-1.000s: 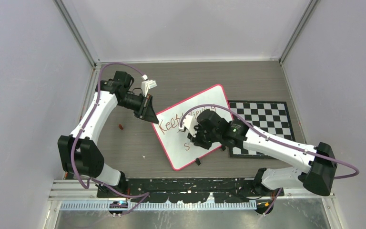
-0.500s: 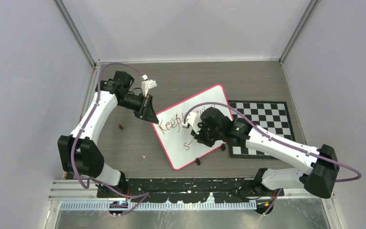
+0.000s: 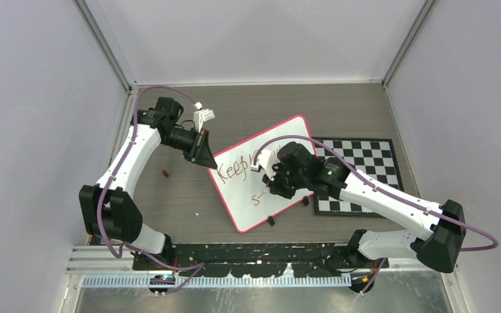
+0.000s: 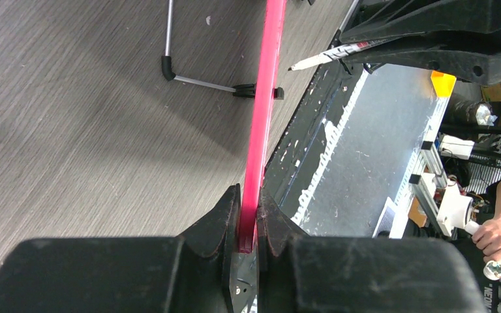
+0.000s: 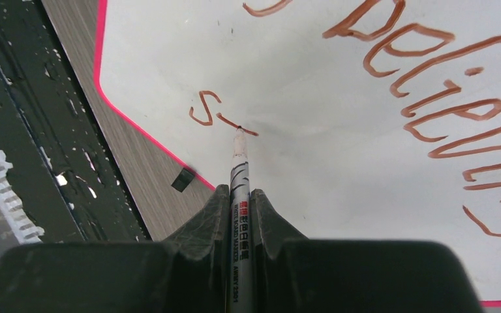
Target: Write a sentence on the whiteboard
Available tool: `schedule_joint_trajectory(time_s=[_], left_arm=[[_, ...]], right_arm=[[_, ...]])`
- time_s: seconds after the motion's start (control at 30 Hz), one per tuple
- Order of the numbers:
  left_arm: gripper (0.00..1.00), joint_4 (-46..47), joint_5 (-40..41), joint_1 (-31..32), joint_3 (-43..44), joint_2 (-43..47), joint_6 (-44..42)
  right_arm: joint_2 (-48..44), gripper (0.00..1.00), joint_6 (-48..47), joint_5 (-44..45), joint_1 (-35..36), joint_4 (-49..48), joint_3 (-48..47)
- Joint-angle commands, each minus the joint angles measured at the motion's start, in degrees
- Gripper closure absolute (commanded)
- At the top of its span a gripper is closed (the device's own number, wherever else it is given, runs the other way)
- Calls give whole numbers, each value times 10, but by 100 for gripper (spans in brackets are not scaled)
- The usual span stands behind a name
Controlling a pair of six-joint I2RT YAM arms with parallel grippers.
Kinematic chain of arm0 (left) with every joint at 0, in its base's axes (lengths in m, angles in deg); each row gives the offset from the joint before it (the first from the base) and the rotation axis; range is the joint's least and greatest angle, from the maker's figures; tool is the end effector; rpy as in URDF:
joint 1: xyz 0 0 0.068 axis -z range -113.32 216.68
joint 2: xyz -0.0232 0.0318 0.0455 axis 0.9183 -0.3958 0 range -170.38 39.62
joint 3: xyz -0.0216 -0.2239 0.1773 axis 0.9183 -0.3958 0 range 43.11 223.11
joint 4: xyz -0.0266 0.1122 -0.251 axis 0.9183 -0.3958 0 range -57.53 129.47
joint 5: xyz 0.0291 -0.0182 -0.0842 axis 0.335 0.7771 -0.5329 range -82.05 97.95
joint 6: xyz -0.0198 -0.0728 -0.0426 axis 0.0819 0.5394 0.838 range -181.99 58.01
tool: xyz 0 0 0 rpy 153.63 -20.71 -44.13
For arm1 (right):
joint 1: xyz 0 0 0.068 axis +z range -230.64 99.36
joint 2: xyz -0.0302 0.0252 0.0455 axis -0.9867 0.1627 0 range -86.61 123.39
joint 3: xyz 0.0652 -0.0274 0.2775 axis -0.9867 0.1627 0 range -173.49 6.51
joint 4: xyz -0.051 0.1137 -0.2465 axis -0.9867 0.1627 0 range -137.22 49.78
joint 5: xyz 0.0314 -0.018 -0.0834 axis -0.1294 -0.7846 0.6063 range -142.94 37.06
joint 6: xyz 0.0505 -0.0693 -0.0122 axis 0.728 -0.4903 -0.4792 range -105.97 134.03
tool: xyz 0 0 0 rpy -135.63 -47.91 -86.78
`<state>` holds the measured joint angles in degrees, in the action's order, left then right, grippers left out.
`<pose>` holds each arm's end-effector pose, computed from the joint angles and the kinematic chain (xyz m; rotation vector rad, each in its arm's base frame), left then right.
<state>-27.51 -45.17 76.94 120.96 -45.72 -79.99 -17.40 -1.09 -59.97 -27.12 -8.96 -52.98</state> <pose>0.2802 -0.1130 0.3005 0.7898 2.4262 -1.2462 0.1642 0.2378 0.2771 -1.4290 1.9911 0.4514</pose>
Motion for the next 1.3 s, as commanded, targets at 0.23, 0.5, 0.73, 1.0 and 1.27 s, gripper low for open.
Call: schedule_joint_trajectory(time_s=[0.23,0.5,0.73,1.0,1.27], left_arm=[[100,4,38,6,-2,-5,2],[100,7,40,5,-9,-1,1],[100,9,40,6,-12,-1,1],[100,8,41,6,-11,0,1],[100,4,36,5,-5,-7,2]], right_arm=[[22,100,3,6,2,-29,-33],[32,100,7,19,2,-40,1],[25,100,8,14,6,-35,27],[10,100,1,34,7,-28,30],[-14,100,-4,42,6,-3,12]])
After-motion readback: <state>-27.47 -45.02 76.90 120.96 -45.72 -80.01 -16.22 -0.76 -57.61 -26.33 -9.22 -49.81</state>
